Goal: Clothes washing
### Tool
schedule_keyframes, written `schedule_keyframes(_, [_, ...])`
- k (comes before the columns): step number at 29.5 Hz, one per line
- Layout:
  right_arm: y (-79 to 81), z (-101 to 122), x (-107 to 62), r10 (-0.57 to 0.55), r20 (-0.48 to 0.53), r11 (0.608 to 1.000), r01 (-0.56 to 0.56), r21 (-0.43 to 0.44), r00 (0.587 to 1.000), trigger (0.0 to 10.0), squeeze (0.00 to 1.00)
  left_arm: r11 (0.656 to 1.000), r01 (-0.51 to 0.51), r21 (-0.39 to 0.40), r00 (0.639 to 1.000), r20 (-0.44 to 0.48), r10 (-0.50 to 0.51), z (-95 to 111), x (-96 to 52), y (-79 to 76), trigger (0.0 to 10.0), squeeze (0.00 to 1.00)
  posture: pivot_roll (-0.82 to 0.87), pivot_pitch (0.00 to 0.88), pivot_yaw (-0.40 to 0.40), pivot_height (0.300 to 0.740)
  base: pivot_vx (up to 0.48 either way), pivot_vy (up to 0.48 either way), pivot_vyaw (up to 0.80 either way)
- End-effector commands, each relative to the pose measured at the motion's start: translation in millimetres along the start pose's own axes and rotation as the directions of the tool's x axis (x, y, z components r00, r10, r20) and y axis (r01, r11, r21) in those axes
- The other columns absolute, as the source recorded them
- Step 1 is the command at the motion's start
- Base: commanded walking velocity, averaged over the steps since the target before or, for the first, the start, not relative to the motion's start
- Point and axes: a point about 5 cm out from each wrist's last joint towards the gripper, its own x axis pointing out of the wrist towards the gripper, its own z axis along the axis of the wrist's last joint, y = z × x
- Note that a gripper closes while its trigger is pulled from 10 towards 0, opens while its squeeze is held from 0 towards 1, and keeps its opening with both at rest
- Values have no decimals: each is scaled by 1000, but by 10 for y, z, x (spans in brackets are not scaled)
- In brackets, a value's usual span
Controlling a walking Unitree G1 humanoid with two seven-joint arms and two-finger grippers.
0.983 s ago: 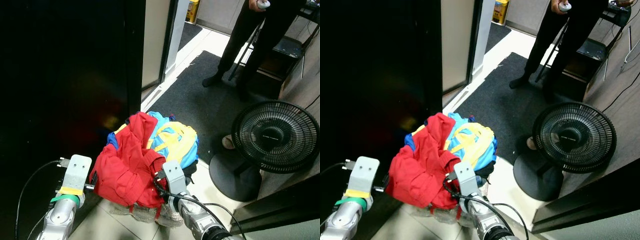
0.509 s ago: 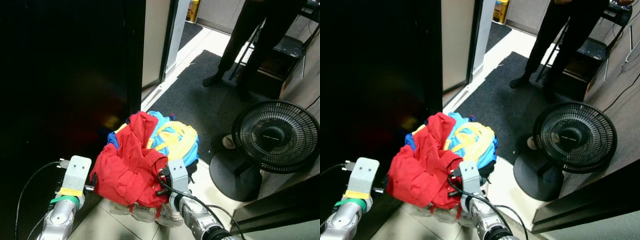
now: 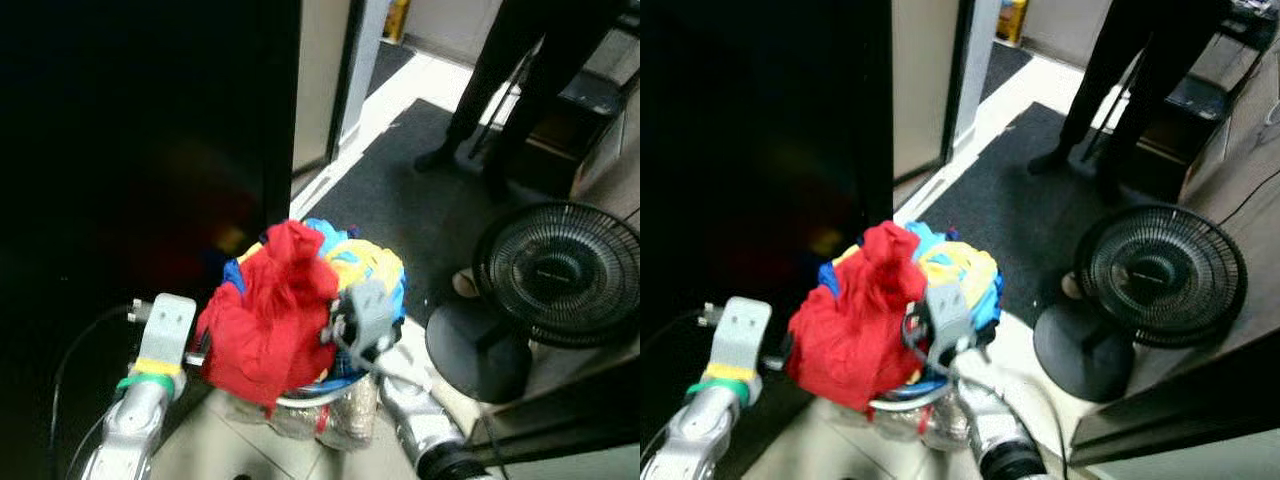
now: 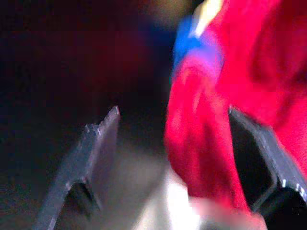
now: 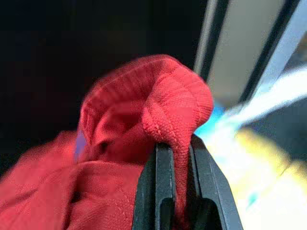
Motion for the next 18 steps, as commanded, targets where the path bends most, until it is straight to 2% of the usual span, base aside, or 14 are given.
schedule_keyframes(1, [-124, 142, -59, -49, 57, 998, 51, -37, 997, 10000, 0, 997, 58, -44, 998, 26, -57, 94, 3, -145, 10000, 0, 2, 159, 5, 740, 0, 0, 0])
schedule_keyframes(2, [-191, 196, -67, -70, 72, 997, 72, -40, 995, 10000, 0, 995, 86, -56, 995, 53, -83, 171, 21, -210, 10000, 0, -11, 134, 10, 740, 0, 0, 0])
schedule_keyframes(3, [-191, 196, -67, -70, 72, 997, 72, -40, 995, 10000, 0, 995, 86, -56, 995, 53, -83, 171, 21, -210, 10000, 0, -11, 134, 10, 740, 0, 0, 0])
schedule_keyframes(4, [-329, 283, -90, -115, 104, 991, 122, -57, 988, 10000, 0, 987, 130, -94, 987, 107, -120, 332, 47, -313, 10000, 0, -23, 111, 15, 740, 0, 0, 0])
schedule_keyframes(5, [-400, 319, -103, -143, 116, 987, 150, -59, 983, 10000, 0, 982, 152, -117, 982, 131, -136, 420, 54, -352, 10000, 0, -32, 93, 19, 740, 0, 0, 0])
schedule_keyframes(9, [-485, 339, -137, -179, 129, 979, 189, -72, 975, 10000, 0, 970, 187, -157, 971, 177, -158, 565, 60, -408, 10000, 0, -40, 67, 23, 740, 0, 0, 0])
schedule_keyframes(15, [-515, 336, -210, -232, 125, 963, 246, -111, 965, 10000, 0, 958, 239, -160, 953, 226, -200, 704, 33, -477, 10000, 0, -47, 28, 27, 740, 0, 0, 0])
schedule_keyframes(17, [-515, 302, -328, -280, 89, 948, 290, -132, 956, 10000, 0, 942, 263, -211, 945, 253, -207, 821, 9, -503, 10000, 0, -44, 0, 24, 740, 0, 0, 0])
schedule_keyframes(18, [-515, 302, -328, -280, 89, 948, 290, -132, 956, 10000, 0, 942, 263, -211, 945, 253, -207, 821, 9, -503, 10000, 0, -44, 0, 24, 740, 0, 0, 0])
